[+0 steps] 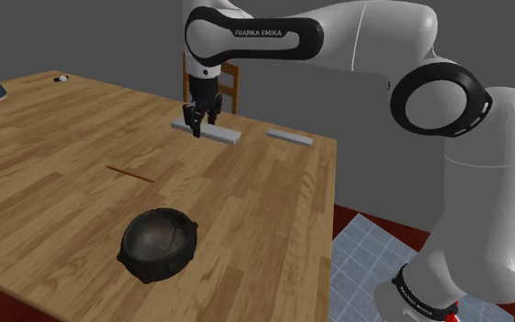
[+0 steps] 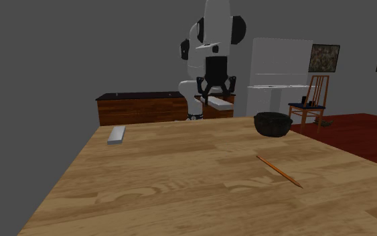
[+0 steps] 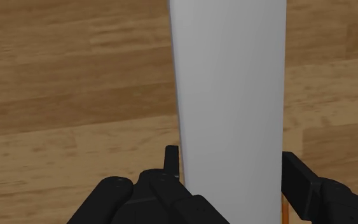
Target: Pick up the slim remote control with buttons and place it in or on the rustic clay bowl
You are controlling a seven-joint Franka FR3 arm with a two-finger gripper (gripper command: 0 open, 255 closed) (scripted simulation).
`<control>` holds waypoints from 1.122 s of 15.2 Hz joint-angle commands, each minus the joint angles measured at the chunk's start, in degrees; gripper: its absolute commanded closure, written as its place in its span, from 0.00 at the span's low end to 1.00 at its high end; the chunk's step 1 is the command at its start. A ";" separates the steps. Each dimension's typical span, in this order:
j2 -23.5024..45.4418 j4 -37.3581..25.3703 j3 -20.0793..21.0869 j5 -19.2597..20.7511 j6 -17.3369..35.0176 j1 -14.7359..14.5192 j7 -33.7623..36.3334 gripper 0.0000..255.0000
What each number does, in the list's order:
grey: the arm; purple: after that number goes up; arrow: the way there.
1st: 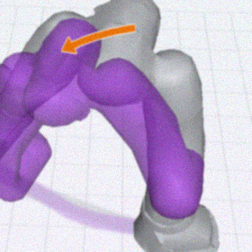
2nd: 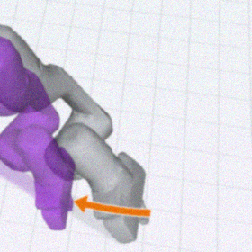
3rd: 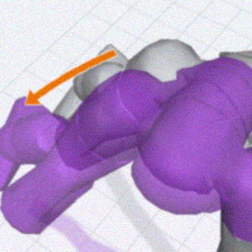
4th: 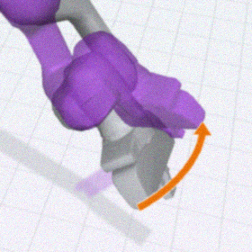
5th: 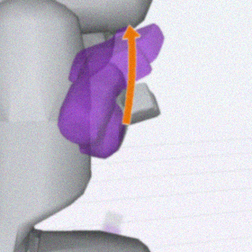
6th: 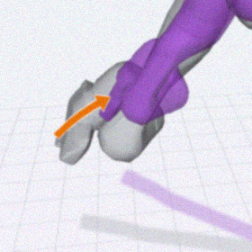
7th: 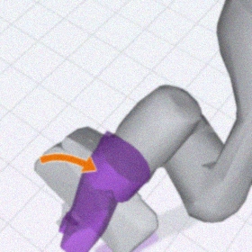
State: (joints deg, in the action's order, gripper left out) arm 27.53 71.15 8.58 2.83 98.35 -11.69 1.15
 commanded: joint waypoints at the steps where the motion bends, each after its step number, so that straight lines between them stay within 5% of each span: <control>1: -1.69 2.02 0.55 0.01 0.36 -1.26 1.89 1.00; 17: -9.44 13.98 6.45 0.78 4.61 -13.28 20.35 1.00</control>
State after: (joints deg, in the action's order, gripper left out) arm 18.38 84.69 14.60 3.53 102.77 -24.12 20.15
